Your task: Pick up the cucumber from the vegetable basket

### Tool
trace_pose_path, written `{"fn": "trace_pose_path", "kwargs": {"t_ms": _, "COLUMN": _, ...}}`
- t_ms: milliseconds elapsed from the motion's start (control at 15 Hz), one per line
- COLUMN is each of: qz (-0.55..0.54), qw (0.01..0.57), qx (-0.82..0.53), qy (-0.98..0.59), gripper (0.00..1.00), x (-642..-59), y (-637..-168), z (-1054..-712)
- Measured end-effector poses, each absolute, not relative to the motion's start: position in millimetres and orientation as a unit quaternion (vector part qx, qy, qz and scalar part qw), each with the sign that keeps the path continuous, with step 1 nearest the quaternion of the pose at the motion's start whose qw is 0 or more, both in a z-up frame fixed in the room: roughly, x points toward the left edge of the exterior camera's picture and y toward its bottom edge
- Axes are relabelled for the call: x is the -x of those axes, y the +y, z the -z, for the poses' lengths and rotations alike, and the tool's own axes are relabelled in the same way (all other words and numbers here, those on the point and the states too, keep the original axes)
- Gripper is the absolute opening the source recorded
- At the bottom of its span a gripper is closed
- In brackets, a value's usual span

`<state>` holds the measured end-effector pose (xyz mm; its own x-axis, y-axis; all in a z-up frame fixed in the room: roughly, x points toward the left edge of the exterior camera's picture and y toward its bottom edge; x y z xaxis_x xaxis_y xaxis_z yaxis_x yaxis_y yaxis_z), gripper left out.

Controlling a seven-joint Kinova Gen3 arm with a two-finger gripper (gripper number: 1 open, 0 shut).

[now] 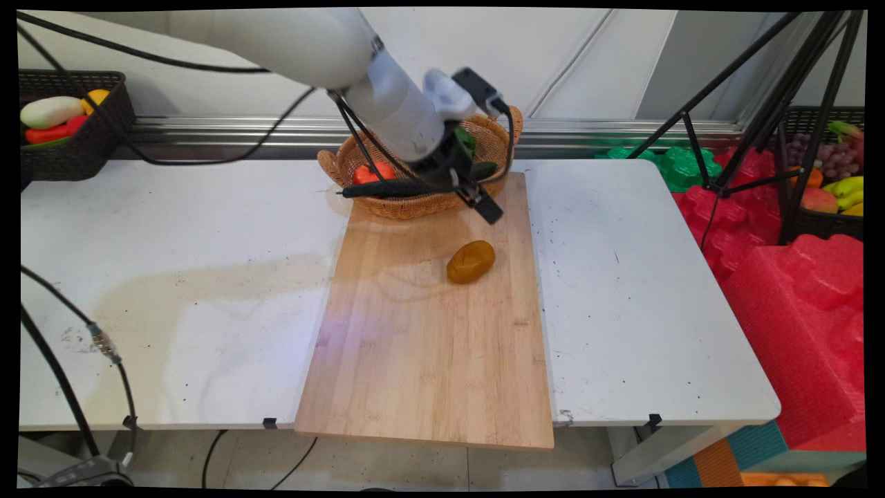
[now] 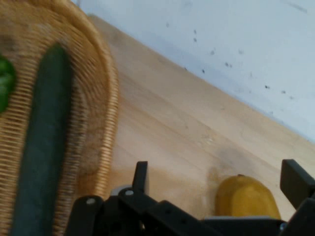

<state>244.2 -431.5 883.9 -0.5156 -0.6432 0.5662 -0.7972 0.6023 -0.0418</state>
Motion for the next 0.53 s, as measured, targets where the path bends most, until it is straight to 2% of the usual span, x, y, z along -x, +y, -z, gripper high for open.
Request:
{"fn": "trace_pose_path", "kwargs": {"t_ms": 267, "qz": -0.167, "qw": 0.265, "qx": -0.415, "qy": -0.854, "gripper": 1.00, "x": -270.1, "y": -425.0, "z": -915.2}}
{"fn": "trace_pose_path", "kwargs": {"t_ms": 533, "qz": -0.178, "qw": 0.258, "qx": -0.411, "qy": -0.856, "gripper": 1.00, "x": -295.0, "y": -422.2, "z": -927.8}}
